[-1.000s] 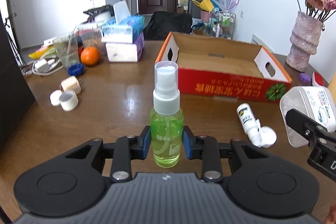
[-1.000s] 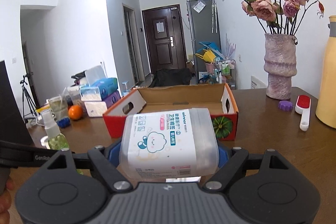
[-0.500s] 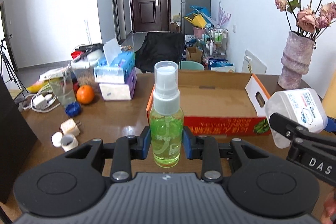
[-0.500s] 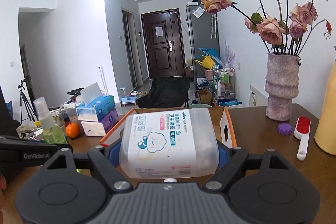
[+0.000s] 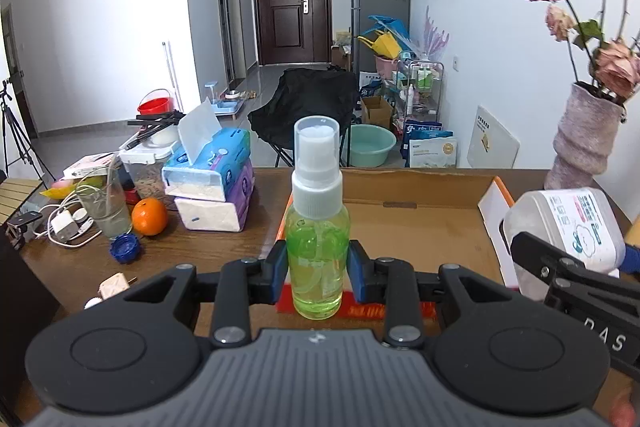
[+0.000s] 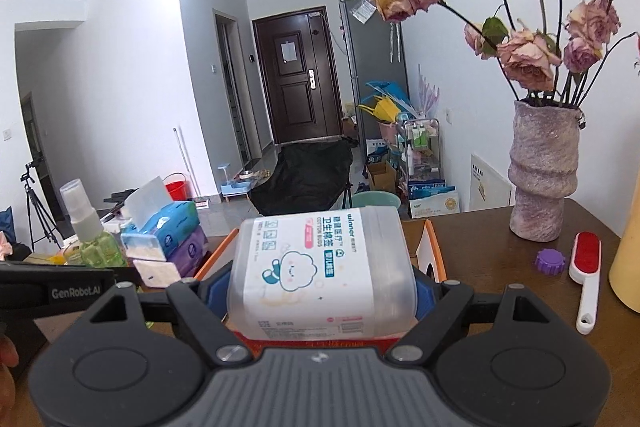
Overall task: Organize rigid objects
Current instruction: 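Carry the wipes pack with the right tool into the cardboard box and release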
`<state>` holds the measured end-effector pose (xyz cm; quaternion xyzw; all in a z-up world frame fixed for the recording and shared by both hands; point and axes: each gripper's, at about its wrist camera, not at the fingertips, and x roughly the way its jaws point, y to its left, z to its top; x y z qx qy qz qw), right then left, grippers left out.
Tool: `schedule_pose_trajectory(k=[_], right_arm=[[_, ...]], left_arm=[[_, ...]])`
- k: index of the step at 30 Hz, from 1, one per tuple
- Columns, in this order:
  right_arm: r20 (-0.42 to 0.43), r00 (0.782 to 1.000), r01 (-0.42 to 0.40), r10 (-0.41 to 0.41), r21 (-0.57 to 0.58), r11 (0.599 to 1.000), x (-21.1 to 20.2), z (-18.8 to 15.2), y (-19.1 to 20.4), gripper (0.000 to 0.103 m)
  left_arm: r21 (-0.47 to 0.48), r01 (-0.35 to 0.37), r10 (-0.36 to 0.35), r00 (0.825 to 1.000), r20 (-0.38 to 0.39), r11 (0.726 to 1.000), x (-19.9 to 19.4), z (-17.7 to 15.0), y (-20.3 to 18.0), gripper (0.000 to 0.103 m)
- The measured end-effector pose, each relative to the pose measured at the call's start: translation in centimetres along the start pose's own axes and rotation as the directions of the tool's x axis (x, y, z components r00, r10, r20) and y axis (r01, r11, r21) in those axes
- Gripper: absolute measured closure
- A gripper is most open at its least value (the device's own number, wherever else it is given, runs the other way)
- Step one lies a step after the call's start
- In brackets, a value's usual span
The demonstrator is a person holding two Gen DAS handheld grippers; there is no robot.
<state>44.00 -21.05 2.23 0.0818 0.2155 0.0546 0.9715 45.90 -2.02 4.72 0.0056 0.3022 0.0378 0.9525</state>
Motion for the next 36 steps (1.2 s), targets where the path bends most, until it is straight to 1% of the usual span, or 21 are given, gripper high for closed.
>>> schedule_pose_trajectory(k=[7,14,16,18,23,30,36], right_arm=[[-0.029,1.0,0.005,-0.004,0.04,0.999,3.8,1.3,-1.1,0.021],[-0.06,0.998,0.025,-0.022,0.046,0.999,7.6,1.5,-1.7,0.021],[-0.064,0.998,0.023,-0.02,0.051,0.998,8.5,1.3,-2.0,0.021],[-0.073,0.997,0.029,-0.025,0.049,0.998,9.3,1.1,-2.2,0.021],[-0.087,0.996,0.036,-0.032,0.039,0.999,11.2,0.6,-2.6,0.021],[-0.107,0.993,0.052,-0.048,0.033,0.998,13.2,-0.4,-3.0,0.021],[-0.117,0.992,0.056,-0.054,0.011,0.998,14.4,-1.2,-3.0,0.021]], left_arm=[[0.001,-0.027,0.027,1.0,-0.014,1.0,3.9,2.0,-0.6,0.071],[-0.001,-0.044,0.044,0.998,-0.035,0.999,7.6,2.8,-1.3,0.071],[0.001,-0.046,0.046,0.998,-0.04,0.999,8.6,2.7,-1.6,0.071],[0.008,-0.069,0.069,0.996,-0.056,0.998,9.7,2.7,-1.9,0.071],[0.013,-0.078,0.078,0.994,-0.075,0.997,12.1,2.5,-2.1,0.071],[0.001,-0.075,0.075,0.992,-0.1,0.997,15.0,1.7,-1.9,0.071],[-0.002,-0.066,0.065,0.99,-0.121,0.998,16.5,0.8,-2.1,0.071]])
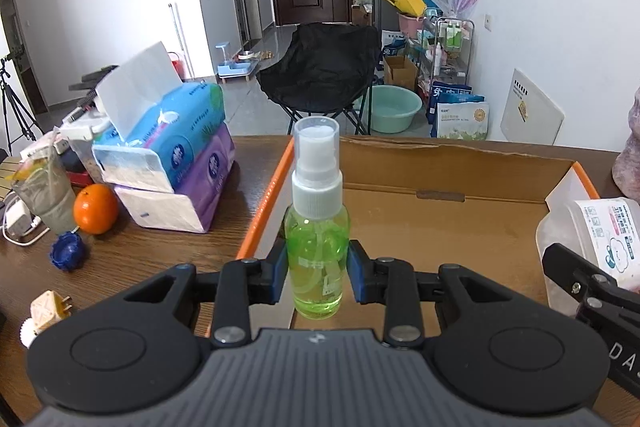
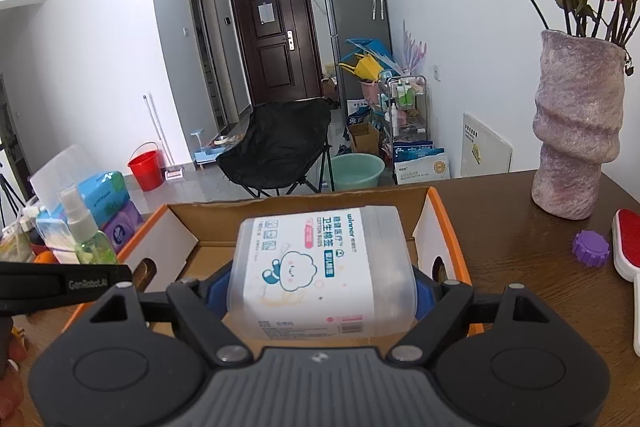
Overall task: Organize rigid objects
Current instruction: 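Carry the wipes pack with the right tool into the cardboard box and release, then lower the green spray bottle into the box and open the left tool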
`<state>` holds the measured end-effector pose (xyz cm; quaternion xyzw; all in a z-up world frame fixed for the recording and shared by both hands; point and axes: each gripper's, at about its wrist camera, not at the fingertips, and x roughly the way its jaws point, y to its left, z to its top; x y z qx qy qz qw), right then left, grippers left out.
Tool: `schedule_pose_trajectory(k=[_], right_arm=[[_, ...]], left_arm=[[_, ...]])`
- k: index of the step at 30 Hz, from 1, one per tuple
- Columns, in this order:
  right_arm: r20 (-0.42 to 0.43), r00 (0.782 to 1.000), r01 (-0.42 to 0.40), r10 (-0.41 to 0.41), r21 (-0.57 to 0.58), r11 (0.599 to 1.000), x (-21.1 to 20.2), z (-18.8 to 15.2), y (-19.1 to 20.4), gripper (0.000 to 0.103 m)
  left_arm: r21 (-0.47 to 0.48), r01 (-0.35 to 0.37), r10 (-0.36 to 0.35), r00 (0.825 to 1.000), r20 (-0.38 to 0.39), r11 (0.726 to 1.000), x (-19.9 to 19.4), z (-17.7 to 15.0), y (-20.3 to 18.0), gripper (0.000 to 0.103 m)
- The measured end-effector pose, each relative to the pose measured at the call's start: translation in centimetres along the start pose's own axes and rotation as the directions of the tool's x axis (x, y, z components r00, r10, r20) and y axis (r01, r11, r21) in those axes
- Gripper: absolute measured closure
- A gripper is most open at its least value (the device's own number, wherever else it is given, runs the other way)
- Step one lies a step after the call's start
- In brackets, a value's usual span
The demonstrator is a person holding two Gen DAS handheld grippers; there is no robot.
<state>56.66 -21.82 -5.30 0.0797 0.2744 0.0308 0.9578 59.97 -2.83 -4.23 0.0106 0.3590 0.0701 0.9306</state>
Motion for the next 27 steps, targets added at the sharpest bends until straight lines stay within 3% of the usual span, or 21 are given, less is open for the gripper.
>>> schedule_pose_trajectory(k=[6,8,10,11,27], right_arm=[[-0.022,1.0,-0.002,0.001,-0.019,1.0,0.7,-0.5,-0.2,0.02],[-0.022,1.0,-0.005,0.005,-0.012,1.0,0.6,-0.7,-0.3,0.018],[-0.013,1.0,-0.002,0.002,-0.011,1.0,0.3,-0.8,-0.5,0.006],[-0.006,1.0,-0.001,0.001,-0.012,1.0,0.1,-0.8,-0.5,0.0],[0.036,0.999,-0.002,0.003,-0.033,0.999,-3.7,-1.7,-1.1,0.0]], left_arm=[[-0.005,0.016,-0.016,1.0,0.015,1.0,0.1,-0.3,0.3,0.066],[-0.007,0.027,-0.026,0.999,0.04,1.0,-0.3,-0.4,0.5,0.025],[-0.009,0.018,-0.017,0.997,0.078,1.0,-1.0,-0.4,0.6,0.001],[-0.01,0.01,-0.009,0.994,0.108,1.0,-1.5,-0.5,0.7,0.001],[-0.005,0.017,-0.016,0.992,0.126,1.0,-4.5,-1.6,1.3,0.0]])
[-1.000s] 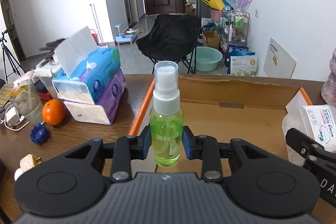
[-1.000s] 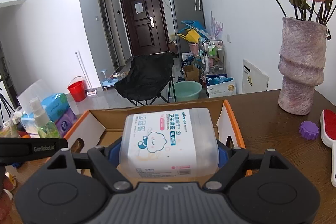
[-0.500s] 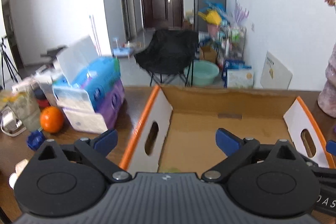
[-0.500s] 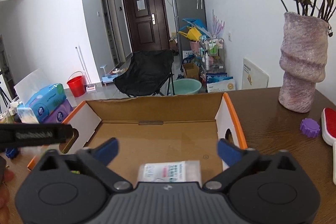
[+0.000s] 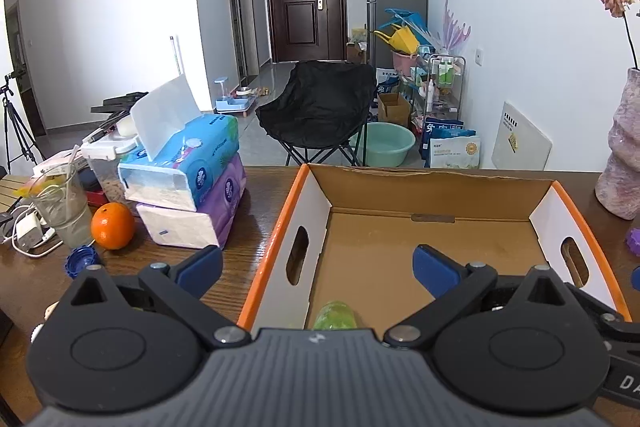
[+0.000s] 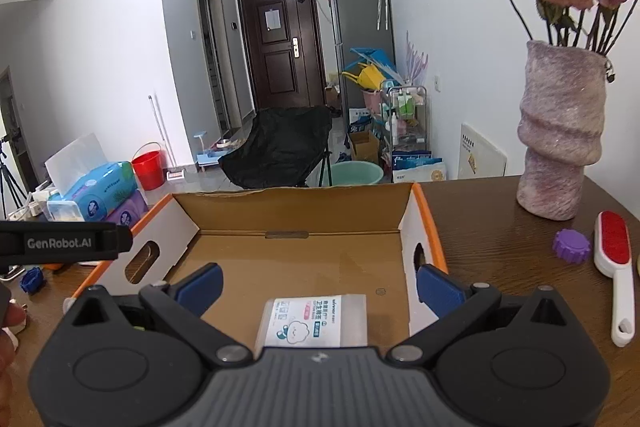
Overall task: Organize rigid objects
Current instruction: 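Lower the green spray bottle into the box and open the left tool, then move the right tool to the white cap and grasp it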
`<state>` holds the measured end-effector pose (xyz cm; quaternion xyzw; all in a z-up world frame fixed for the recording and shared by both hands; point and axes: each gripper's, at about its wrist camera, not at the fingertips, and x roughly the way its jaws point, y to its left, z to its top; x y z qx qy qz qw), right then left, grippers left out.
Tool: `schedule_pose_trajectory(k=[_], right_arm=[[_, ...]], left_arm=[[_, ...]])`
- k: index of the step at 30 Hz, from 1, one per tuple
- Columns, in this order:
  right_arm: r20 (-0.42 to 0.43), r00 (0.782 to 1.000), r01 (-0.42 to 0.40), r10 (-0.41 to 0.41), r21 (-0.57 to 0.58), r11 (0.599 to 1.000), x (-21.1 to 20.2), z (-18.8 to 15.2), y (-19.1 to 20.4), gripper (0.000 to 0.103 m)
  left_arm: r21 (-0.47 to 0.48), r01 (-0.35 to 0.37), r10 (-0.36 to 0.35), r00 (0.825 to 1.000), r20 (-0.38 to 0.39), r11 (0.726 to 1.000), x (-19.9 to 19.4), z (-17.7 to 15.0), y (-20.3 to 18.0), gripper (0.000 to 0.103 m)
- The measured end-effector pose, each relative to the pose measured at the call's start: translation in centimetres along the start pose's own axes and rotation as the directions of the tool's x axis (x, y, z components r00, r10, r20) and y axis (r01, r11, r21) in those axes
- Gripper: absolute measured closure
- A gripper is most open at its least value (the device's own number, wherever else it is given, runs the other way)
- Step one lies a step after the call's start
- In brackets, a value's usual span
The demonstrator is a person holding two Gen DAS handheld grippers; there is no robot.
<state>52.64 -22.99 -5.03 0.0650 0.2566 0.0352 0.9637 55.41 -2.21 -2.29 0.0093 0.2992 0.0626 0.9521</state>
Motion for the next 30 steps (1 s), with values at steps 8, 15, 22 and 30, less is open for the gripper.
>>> schedule_pose_trajectory(k=[8,15,22,30], right_arm=[[0.031,0.999,-0.007,0.007,-0.019,1.0,-3.5,-1.0,-0.4,0.0],[0.06,0.998,-0.022,0.024,-0.033,0.999,-7.1,-2.4,-0.6,0.0],[0.082,0.996,-0.041,0.045,-0.061,0.997,-10.8,-4.4,-0.2,0.0],[0.081,0.995,-0.045,0.051,-0.079,0.996,-13.9,-7.3,-0.4,0.0]], left_arm=[[-0.001,0.012,-0.012,1.0,0.014,1.0,-2.6,-1.2,0.8,0.0],[0.013,0.026,-0.026,0.999,0.037,1.0,-5.9,-3.0,1.2,0.0],[0.017,0.081,-0.082,0.995,0.062,0.997,-9.2,-5.3,1.5,0.0],[0.008,0.1,-0.1,0.992,0.081,0.995,-12.2,-8.4,2.0,0.0]])
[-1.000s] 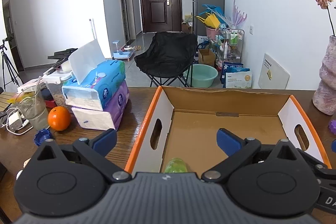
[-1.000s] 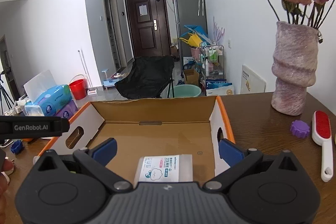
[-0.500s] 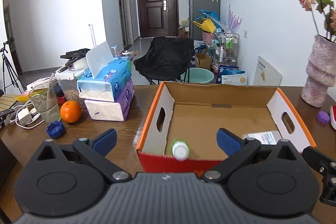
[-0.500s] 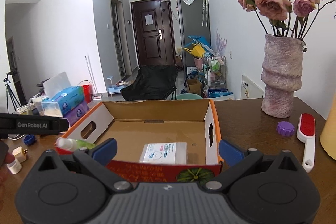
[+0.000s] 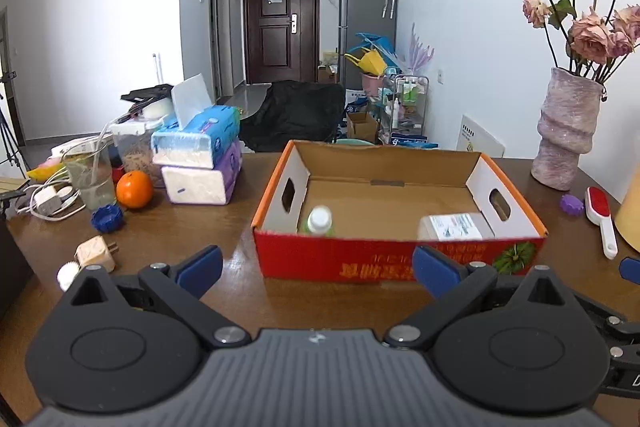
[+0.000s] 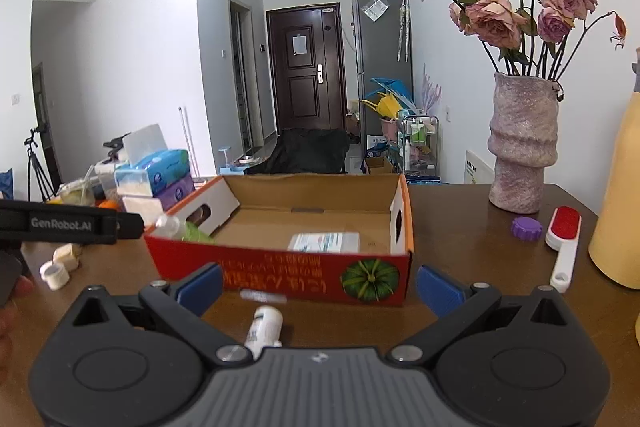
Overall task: Organize rigid objects
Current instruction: 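Move the right tool to the white cap and grasp it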
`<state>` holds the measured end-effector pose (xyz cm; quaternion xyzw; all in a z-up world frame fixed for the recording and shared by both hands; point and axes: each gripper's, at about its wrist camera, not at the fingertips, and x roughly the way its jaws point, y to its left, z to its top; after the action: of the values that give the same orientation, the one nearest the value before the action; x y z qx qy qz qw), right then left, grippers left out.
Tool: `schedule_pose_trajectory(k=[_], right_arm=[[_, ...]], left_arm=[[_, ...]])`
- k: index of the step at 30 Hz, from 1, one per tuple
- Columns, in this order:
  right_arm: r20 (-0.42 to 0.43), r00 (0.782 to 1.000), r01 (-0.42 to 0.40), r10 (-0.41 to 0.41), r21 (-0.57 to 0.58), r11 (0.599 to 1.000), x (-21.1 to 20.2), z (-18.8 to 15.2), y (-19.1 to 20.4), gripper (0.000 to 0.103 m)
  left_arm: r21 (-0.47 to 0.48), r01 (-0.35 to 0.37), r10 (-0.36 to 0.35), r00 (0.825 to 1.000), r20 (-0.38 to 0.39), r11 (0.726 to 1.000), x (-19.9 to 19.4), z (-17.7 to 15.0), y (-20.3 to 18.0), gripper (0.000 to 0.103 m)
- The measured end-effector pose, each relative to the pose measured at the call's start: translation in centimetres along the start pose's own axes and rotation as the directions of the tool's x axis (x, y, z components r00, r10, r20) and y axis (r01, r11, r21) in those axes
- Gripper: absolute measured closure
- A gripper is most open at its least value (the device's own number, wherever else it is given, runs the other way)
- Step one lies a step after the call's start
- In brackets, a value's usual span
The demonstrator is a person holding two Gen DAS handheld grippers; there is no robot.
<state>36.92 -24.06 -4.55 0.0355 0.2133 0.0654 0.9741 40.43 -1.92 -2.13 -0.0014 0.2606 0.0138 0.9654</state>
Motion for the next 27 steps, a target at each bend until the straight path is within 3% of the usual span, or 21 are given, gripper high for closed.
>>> schedule_pose_trajectory(k=[17,27], right_arm=[[-0.041,0.999,0.008,-0.009,-0.028,1.0,-4.3,-5.1,-0.3,0.0],[-0.088,0.995,0.031,-0.036,-0.058,0.998,-3.3,-7.7,0.3,0.0]], left_arm=[[0.022,0.009,-0.009,1.0,-0.01,1.0,-3.6,-7.7,0.1,0.0],[0.037,0.029,-0.03,0.999,0.011,0.999,-3.5,-9.5,0.3,0.0]])
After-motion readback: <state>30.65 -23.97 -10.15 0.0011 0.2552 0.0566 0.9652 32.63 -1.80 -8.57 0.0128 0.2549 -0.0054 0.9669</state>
